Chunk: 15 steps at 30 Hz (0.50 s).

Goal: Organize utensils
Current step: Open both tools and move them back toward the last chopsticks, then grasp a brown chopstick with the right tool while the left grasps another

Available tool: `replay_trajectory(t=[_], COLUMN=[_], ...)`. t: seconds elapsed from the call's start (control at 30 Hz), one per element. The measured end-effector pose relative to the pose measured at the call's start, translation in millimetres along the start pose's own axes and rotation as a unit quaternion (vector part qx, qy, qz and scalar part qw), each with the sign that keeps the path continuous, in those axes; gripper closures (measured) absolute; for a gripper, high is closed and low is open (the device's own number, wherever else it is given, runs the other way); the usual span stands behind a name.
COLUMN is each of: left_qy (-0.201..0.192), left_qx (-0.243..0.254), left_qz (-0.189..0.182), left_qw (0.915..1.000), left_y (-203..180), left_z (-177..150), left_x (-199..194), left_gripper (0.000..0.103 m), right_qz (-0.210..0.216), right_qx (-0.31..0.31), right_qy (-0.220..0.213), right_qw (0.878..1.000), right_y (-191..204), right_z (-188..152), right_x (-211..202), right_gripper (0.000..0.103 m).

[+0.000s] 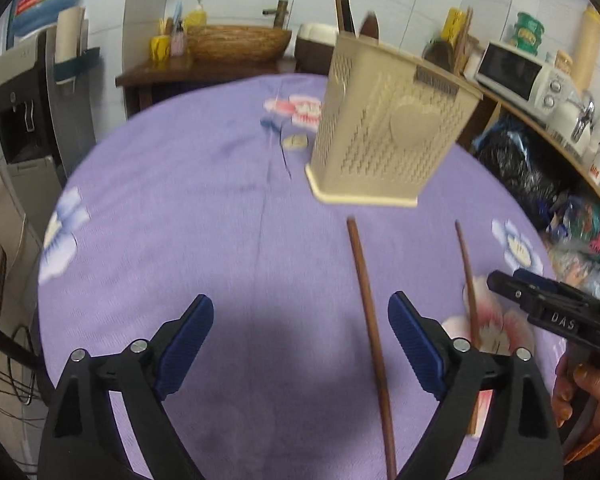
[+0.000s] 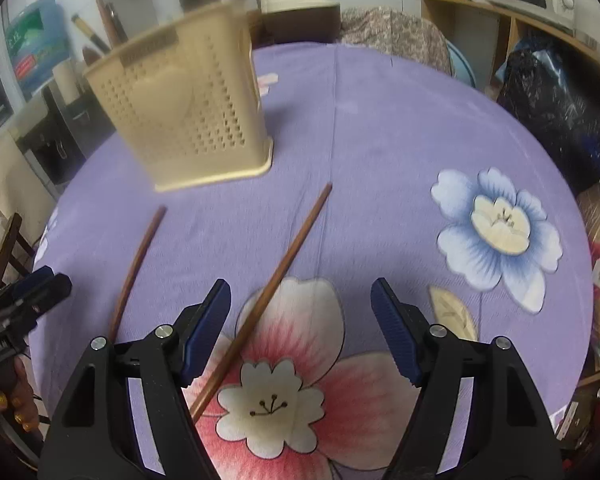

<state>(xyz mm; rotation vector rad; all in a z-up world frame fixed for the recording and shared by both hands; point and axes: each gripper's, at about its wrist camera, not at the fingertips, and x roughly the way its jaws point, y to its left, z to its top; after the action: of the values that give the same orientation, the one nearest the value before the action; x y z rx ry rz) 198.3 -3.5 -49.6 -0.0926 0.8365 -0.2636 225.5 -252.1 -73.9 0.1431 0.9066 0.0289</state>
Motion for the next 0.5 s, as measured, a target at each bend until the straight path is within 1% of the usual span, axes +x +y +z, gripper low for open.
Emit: replay_trajectory(t=[0.1,0.13,0.2,0.27,0.3,0.37,0.4,0.47,0.5], left_qy=[0.01,0.013,0.013,0.011,0.011,0.011,0.012,0.014,0.014], left_qx=[0.015,0.017,0.022,0.027,0.031,0.036,0.036,0.033,0.032], left_qz=[0.014,0.016,0.022,0.027,0.03,0.034,0.035,0.032,0.032], left_qw=[0.9997,0.9996,0.9994,0.9992,0.999,0.9987,0.9987,0.9988,0.9989], left_y=[-4.7,-4.9,-5.3,-6.1,-6.7,-7.9,-7.8,-8.3,-7.8], left_z=[-8.5,-7.5,-7.8,-10.4,-10.3,-13.2,-15.1,-17.3,-17.7], left_x=[5.1,6.0,6.2,5.9,5.7,5.5,5.9,7.4,7.7], left_gripper=[0.008,0.008,0.008,0.008,0.008,0.008,0.008,0.008,0.008], right_qz=[-0.004,-0.008,-0.011,-0.012,-0.012,-0.017,-0.02,-0.025,-0.028], right_qx=[-0.015,-0.018,-0.017,-0.011,-0.009,-0.01,-0.01,-0.01,-0.012], right_qy=[0.008,0.009,0.011,0.017,0.018,0.017,0.018,0.019,0.02], right_qw=[1.0,1.0,1.0,1.0,1.0,1.0,1.0,0.999,0.999], right_y=[7.6,9.6,10.8,9.1,8.0,8.2,8.6,7.4,7.3], right_z=[-4.8,-4.1,-0.7,3.0,6.0,11.6,15.1,24.0,27.8], right_x=[7.7,11.0,16.9,24.1,25.8,28.8,30.8,37.2,39.7], right_gripper=[0.03,0.031,0.037,0.048,0.05,0.056,0.058,0.066,0.068])
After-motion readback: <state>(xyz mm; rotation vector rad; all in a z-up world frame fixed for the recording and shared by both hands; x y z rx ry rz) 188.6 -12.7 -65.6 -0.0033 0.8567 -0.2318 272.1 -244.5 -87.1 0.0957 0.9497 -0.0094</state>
